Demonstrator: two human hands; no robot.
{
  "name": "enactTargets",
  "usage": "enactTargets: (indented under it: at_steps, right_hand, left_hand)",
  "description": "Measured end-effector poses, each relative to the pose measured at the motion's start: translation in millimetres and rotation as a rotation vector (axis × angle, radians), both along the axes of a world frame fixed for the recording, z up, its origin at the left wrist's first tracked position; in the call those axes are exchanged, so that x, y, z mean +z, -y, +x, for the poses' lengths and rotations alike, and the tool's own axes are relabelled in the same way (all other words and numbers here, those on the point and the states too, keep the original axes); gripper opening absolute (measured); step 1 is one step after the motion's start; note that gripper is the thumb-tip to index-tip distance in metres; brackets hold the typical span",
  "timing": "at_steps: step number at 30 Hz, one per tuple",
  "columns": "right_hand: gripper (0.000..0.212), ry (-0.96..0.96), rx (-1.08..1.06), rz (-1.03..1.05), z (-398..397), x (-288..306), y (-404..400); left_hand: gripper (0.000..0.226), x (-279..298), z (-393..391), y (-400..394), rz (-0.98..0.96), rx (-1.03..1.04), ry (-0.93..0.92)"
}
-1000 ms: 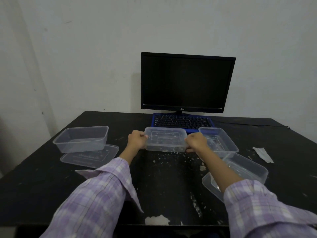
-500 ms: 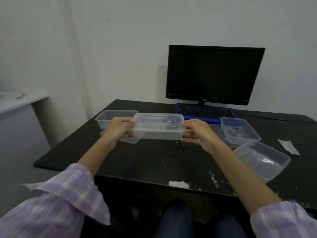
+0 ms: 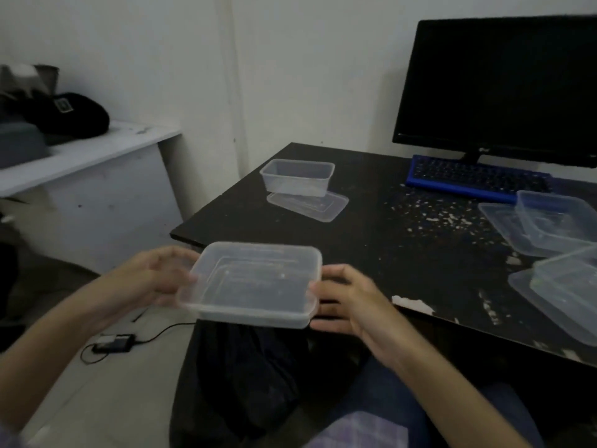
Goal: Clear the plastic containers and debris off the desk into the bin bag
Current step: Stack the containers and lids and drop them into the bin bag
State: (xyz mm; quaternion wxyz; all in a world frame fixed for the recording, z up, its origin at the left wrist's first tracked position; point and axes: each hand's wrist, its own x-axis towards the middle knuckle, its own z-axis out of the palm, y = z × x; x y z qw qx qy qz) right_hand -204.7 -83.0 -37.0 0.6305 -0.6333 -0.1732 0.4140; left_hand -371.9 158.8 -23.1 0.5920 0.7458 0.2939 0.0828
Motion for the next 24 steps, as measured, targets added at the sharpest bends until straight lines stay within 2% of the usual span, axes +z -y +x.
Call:
enactTargets:
  at_steps: [2,5,6,9,10,13,16,18,20,22,24]
  right_hand:
    - [0.030,-0.063,0.017,-0.028,-9.8,-26.2,-2.9]
    - [0.032,-0.133,-0.002,-0.117,-11.8,-64.0,-6.2]
    - [0.032,-0.148,-0.020,-0.143,-8.6,-74.6,-6.1]
    - [0.031,-0.163,-0.075,-0.199,7.8,-98.6,-2.7]
    - [0.032,-0.148,-0.099,-0.211,15.1,-105.0,0.0]
    - [0.032,-0.111,-0.188,-0.245,42.2,-123.6,1.4]
    - [0.023,-0.109,-0.303,-0.275,69.7,-140.0,-2.9]
    - [0.012,-0.114,-0.329,-0.331,85.4,-152.6,-9.3]
    - [0.019,-0.083,-0.307,-0.381,97.7,-166.1,-18.1]
    - [0.028,-0.039,-0.272,-0.401,104.2,-176.8,-28.2]
    - [0.021,0.010,-0.211,-0.447,100.3,-181.6,-41.5]
  left_hand:
    - [0.031,-16.9,-10.9,-3.9,-0.023,-0.006,-0.067]
    - [0.056,-45.5,-12.7,-5.9,-0.063,-0.033,-0.128]
    - [0.057,-56.7,-8.1,-4.4,-0.074,-0.027,-0.141]
    - [0.020,-93.9,21.2,3.5,-0.087,0.042,-0.153]
    - [0.014,-108.5,33.6,4.4,-0.044,0.069,-0.172]
    - [0.025,-155.3,74.8,0.7,0.312,0.028,-0.182]
    - [0.032,-180.8,109.0,7.3,0.762,-0.151,-0.157]
    - [0.042,-189.4,125.4,12.4,1.075,-0.365,-0.322]
    - [0.053,-194.5,134.2,11.8,1.302,-0.572,-0.575]
    - [0.052,-199.1,133.6,9.8,1.437,-0.651,-0.686]
    - [0.043,-201.7,126.2,7.1,1.509,-0.683,-0.709]
